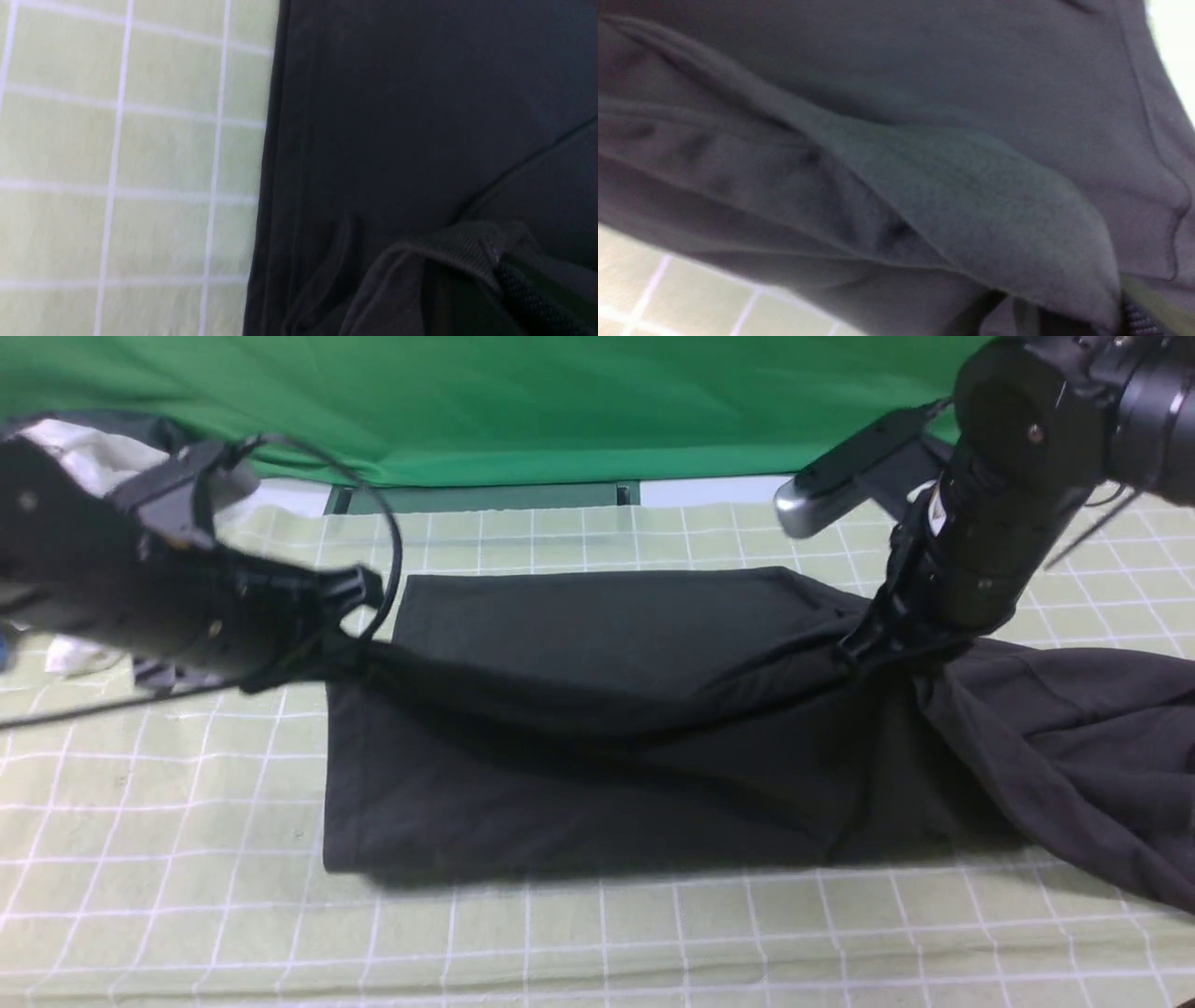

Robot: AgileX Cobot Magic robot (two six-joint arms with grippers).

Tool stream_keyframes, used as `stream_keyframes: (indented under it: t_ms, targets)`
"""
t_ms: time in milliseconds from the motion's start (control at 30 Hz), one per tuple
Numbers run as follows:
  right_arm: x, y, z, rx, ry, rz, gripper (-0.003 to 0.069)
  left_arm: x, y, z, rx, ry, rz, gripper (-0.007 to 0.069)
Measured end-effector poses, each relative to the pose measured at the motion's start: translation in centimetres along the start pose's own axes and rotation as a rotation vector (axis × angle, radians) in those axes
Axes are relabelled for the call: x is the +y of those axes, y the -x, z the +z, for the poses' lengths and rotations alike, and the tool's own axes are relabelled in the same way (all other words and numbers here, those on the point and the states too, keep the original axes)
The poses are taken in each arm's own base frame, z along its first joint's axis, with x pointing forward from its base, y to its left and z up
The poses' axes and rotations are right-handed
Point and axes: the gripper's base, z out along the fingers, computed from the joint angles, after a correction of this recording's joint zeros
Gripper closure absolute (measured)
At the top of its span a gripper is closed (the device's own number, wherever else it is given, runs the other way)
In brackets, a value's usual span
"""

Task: Fold a long-sleeved shirt over a green coffee tablecloth.
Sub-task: 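Fold the black garment in half by bringing its near edge over to the far edge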

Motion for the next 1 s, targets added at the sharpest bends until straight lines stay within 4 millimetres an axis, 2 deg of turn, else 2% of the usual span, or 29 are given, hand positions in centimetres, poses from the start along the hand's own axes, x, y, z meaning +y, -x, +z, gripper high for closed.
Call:
stream_keyframes:
  t_ms: [167,267,300,467,633,800,1000]
  targets:
    - [-1.7,0.5,2.4,0.030,-0.001,0.033,0.0611,-0.3,2.1,2.0,0.004,0.000,0.008,0.0600]
    - [-2.9,1.1,4.6,0.038,0.008,0.071,0.0611,-0.2,3.7,4.6,0.023,0.009,0.004,0.0600]
    - [-3.0,1.1,4.6,0.035,0.008,0.074,0.0611,-0.2,3.8,4.7,0.024,0.010,0.005,0.0600]
    - [-3.8,2.0,6.9,0.028,0.007,0.089,0.0611,0.0,5.7,7.9,0.034,0.026,0.019,0.0600]
    - [-4.3,3.6,8.2,0.015,0.003,0.032,0.0611,0.2,7.5,10.7,0.034,0.033,0.015,0.0600]
    - [-4.6,5.4,9.1,-0.011,-0.007,0.025,0.0611,0.5,8.1,11.7,0.027,0.056,-0.010,0.0600]
    - [-5.3,7.7,9.4,-0.067,-0.022,0.021,0.0611,1.7,8.8,11.6,-0.001,0.081,-0.045,0.0600]
